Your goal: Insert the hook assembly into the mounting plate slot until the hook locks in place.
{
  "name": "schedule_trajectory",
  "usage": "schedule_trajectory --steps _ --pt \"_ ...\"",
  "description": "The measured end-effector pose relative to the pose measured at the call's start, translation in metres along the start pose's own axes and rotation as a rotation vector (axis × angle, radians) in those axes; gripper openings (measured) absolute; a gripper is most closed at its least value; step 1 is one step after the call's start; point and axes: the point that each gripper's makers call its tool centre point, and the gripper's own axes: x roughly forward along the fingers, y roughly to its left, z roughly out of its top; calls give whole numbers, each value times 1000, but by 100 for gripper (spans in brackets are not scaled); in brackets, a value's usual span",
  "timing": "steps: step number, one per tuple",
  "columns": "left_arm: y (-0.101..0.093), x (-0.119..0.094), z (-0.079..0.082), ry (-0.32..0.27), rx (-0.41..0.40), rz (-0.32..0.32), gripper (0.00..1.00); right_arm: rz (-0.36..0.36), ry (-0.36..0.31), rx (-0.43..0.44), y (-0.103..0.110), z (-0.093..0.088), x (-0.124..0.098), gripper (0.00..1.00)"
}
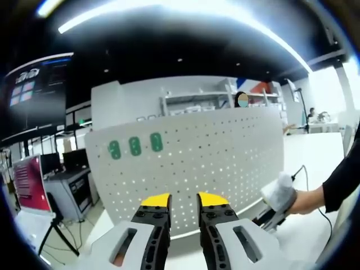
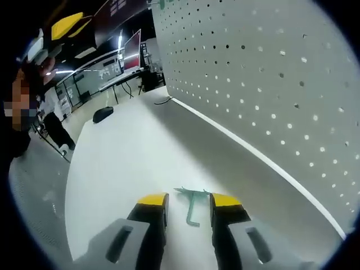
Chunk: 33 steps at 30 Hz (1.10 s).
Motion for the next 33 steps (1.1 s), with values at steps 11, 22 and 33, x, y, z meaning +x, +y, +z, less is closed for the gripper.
schedule_trajectory --steps 11,22,33 --pt "1 1 -4 10 -1 -1 18 30 -4 -25 12 6 9 25" --pt "-2 2 -5 14 1 -13 18 59 -7 -71 21 6 11 13" --pt "-4 2 -6 13 -2 -19 17 57 3 -90 22 5 8 12"
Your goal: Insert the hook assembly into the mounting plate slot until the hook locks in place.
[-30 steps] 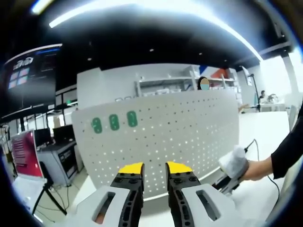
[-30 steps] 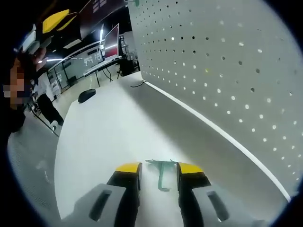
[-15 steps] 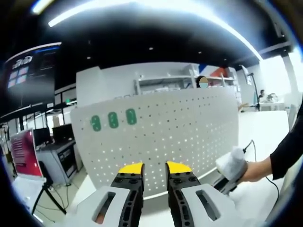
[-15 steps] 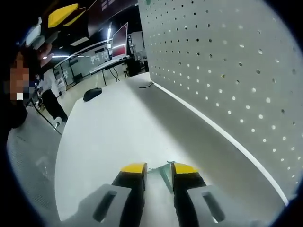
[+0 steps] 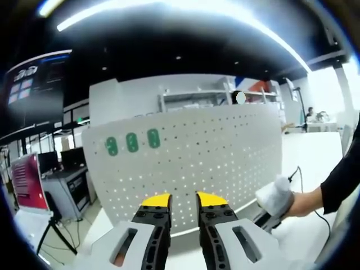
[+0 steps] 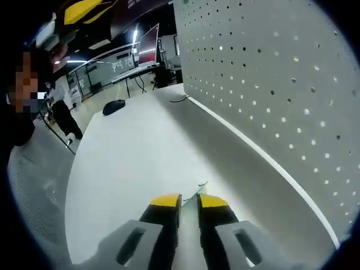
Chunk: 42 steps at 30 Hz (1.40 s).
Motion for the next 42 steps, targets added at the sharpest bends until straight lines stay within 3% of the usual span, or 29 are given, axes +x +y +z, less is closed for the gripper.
schedule_trajectory --steps 12,25,42 --pt "-5 1 -2 1 -4 -13 17 -15 2 31 6 -12 0 12" --pt "-4 2 -4 5 -8 -13 16 -41 -45 54 1 7 -2 10" --pt "-5 2 -3 7 0 -21 16 -82 -2 102 -13 13 11 8"
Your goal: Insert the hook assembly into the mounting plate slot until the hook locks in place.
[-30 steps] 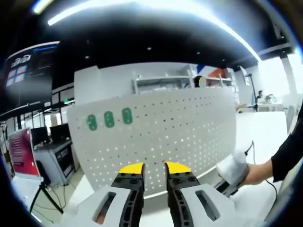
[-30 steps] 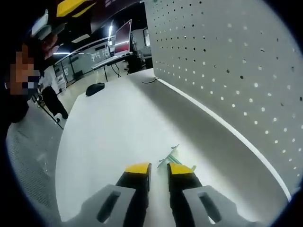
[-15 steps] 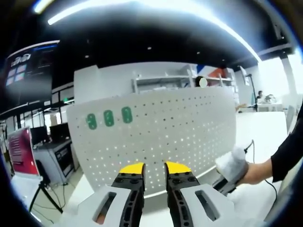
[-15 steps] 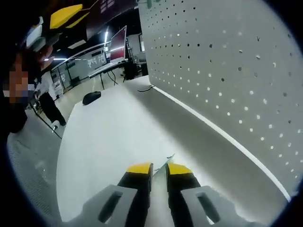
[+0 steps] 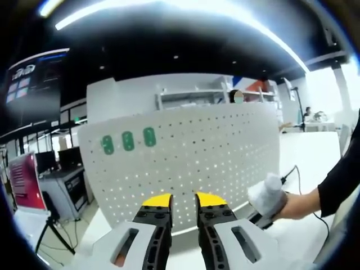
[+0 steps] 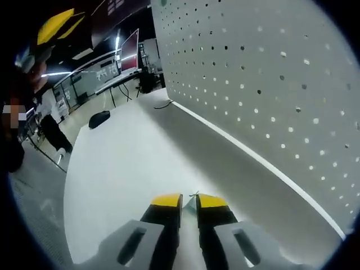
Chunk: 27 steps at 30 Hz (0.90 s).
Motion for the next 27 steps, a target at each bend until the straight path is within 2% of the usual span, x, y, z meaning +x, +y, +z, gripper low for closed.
schedule_trajectory --steps 15,22,27 --pt "-1 -3 1 0 4 -2 16 14 20 10 3 -6 -5 1" --pt "-4 -3 3 -4 6 -10 16 18 16 14 4 -10 -11 0" --pt "-6 -3 4 -8 6 -15 16 23 -5 6 7 -5 -20 0"
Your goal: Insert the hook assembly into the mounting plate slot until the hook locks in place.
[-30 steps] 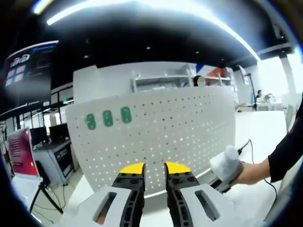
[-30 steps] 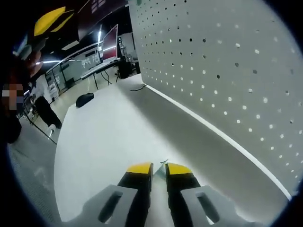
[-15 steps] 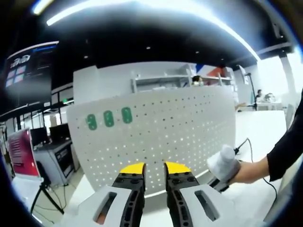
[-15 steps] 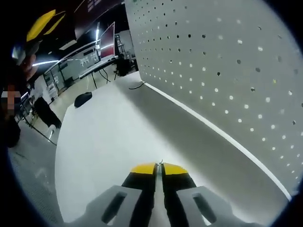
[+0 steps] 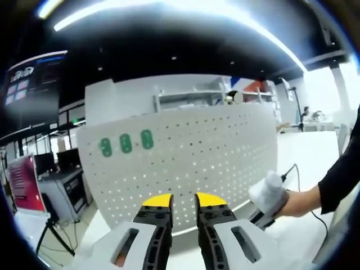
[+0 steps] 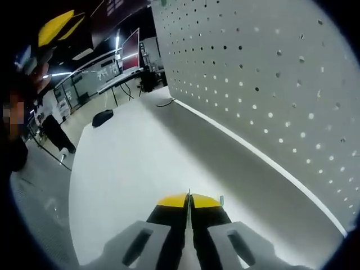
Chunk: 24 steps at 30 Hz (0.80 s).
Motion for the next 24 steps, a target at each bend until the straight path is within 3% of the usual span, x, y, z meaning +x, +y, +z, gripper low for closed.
schedule_trajectory --steps 8,24 --pt "-3 -1 0 -3 -1 -10 15 -7 -81 -36 5 25 -25 0" --pt "-26 -5 -6 6 5 -66 16 -37 -303 -106 29 98 -92 0"
